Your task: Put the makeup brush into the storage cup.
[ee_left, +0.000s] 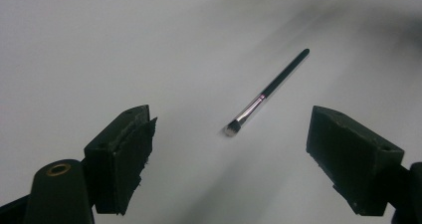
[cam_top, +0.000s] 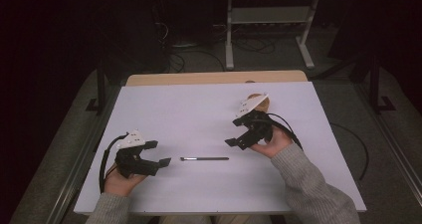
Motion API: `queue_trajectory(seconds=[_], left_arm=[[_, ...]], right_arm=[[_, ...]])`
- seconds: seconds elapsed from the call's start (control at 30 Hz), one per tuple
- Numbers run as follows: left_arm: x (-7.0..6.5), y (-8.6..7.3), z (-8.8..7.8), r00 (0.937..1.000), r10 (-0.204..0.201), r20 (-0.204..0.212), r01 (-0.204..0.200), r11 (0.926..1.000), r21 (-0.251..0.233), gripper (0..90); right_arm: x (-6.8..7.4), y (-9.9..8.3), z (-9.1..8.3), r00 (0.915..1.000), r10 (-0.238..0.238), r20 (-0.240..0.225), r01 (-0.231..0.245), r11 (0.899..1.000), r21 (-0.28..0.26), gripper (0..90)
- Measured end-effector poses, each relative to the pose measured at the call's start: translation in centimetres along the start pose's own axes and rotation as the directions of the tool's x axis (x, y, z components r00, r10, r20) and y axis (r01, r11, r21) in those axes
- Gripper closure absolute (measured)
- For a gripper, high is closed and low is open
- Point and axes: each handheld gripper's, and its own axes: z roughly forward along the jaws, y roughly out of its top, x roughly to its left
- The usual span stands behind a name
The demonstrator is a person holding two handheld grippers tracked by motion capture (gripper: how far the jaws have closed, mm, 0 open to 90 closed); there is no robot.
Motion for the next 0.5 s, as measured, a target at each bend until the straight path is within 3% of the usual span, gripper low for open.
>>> queue_trajectory(seconds=[0.23,0.37,0.5], left_arm=[[-0.1,0.1,-0.1,0.9999,0.011,0.002,-0.011,0.9999,-0.003,17.6],[-0.1,0.2,0.0,1.0000,0.005,0.003,-0.005,1.0000,0.000,17.6],[0.0,0.1,-0.1,0.9999,0.015,-0.003,-0.015,0.9999,-0.003,17.7]], right_arm=[[0.1,0.9,1.3,0.9993,-0.018,-0.031,0.019,0.999,0.028,24.1],[0.3,1.8,2.3,0.9955,-0.079,-0.052,0.081,0.996,0.040,27.3],[0.4,2.5,3.3,0.9927,-0.097,-0.071,0.102,0.993,0.059,28.6]])
